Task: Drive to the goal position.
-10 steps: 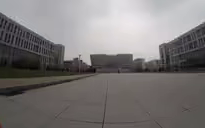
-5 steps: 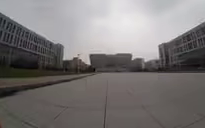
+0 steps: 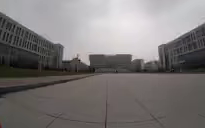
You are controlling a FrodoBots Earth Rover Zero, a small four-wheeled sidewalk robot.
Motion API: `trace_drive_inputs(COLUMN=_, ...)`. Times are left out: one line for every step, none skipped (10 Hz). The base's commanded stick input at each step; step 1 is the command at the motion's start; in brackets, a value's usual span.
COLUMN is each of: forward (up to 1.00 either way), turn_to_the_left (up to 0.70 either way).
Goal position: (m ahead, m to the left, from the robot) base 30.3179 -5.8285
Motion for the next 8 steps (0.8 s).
trace_drive_inputs(forward=0.7, turn_to_the_left=-0.01)
trace_drive_inputs(forward=0.7, turn_to_the_left=-0.01)
trace_drive_inputs(forward=0.7, turn_to_the_left=-0.01)
trace_drive_inputs(forward=0.7, turn_to_the_left=-0.01)
trace_drive_inputs(forward=0.7, turn_to_the_left=-0.01)
trace_drive_inputs(forward=0.7, turn_to_the_left=-0.01)
trace_drive_inputs(forward=0.7, turn_to_the_left=-0.01)
trace_drive_inputs(forward=0.7, turn_to_the_left=-0.01)
